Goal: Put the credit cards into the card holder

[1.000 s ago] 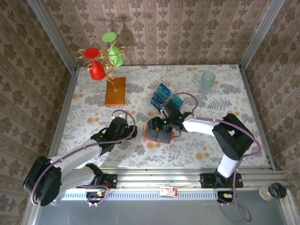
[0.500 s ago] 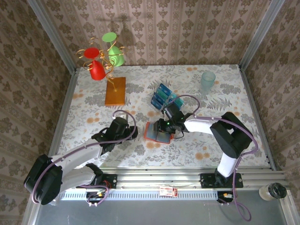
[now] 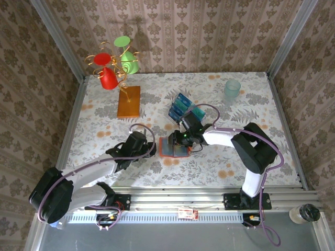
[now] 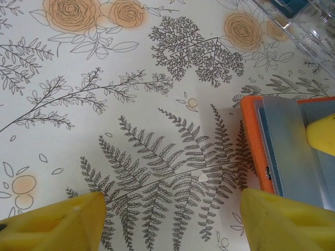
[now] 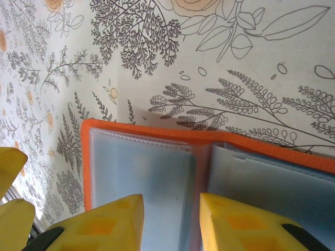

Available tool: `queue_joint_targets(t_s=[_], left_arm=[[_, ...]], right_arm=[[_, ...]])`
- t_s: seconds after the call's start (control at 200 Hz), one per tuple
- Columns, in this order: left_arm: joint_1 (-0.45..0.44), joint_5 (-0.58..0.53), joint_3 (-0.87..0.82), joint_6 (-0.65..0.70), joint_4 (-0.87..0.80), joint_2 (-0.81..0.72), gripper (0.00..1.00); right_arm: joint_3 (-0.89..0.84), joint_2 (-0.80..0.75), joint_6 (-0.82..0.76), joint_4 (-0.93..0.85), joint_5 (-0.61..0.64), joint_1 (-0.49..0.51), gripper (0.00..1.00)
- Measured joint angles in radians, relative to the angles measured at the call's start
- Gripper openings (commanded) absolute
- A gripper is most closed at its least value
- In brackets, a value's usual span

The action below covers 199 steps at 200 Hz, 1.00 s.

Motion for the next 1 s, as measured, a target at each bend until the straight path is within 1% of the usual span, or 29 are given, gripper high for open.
queue_joint_targets(t_s=[0.17,0.455,0.765,0.995], left_arm=[[-0.001,0.001,0.002,0.000,0.008,0.015,0.70],[-0.001,0.001,0.019,0.000,0.016,0.046,0.70],[-0.002,0.007,0.041,0.000,0.017,0.095,0.71],[-0.036,0.007,0.064,0.000,0.023,0.151,0.71]], right_arm=[[0.000,-0.001,-0.001,0.000,-0.001,0.002,0.26],[0.006,-0.001,-0.003,0.000,-0.014,0.016,0.21],[0.016,0.032,0.009,0.015,-0.016,0.027,0.20],[0.013,0.035,0.017,0.034,-0.015,0.029,0.19]])
